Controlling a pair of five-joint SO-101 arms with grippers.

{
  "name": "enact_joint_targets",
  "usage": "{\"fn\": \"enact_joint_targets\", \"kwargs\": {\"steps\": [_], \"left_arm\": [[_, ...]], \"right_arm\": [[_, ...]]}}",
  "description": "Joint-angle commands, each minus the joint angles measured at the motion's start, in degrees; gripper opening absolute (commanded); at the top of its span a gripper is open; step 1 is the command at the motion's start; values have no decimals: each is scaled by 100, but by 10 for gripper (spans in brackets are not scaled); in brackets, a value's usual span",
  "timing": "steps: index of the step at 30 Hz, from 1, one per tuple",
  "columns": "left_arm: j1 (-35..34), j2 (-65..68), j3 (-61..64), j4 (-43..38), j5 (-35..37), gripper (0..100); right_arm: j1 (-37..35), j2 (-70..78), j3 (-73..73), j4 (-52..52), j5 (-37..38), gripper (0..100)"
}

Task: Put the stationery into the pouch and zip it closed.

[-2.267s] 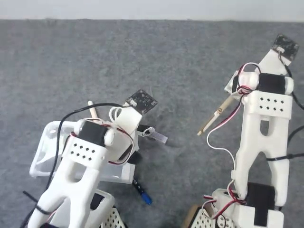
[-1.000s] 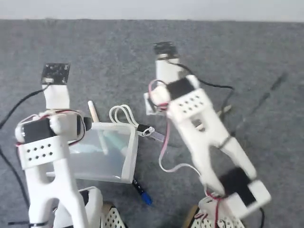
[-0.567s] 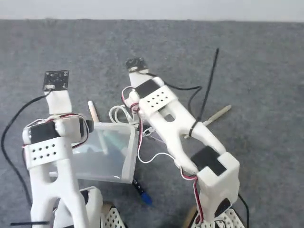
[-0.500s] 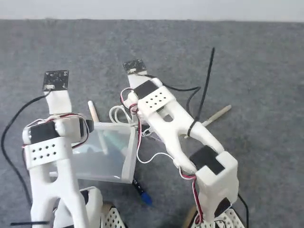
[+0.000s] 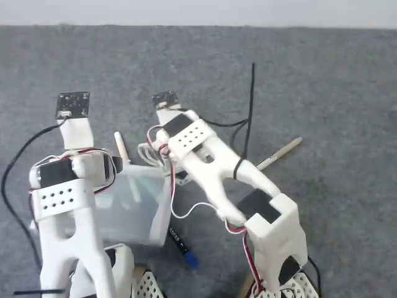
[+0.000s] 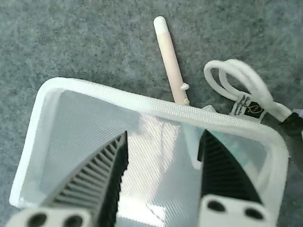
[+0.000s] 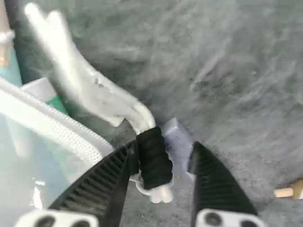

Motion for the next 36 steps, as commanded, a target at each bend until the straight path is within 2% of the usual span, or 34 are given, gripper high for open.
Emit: {"fn": "enact_joint_targets", "kwargs": {"steps": [1, 7, 9, 11, 13, 20, 26, 32, 36], "left_arm": [[0, -185, 13, -97, 70, 225], [0, -185, 75, -114, 70, 225], [0, -185, 75, -114, 70, 225], [0, -185, 75, -114, 70, 225], [0, -185, 75, -114, 70, 225], [0, -185, 75, -114, 211, 225], [0, -185, 75, -123, 246, 226], [0, -176, 110, -123, 246, 227], [0, -176, 347, -440, 255, 227]], "right_arm": [[-40, -57, -237, 92, 88, 136], [-31, -48, -229, 303, 114, 129], [-40, -48, -229, 382, 343, 127], [-40, -48, -229, 426, 563, 85], [-40, -66, -229, 391, 677, 2], [-31, -312, -229, 435, 712, 18], [-189, -532, -229, 796, 527, 117], [-444, -22, -229, 479, 264, 123], [-444, 435, -255, 242, 255, 123]]}}
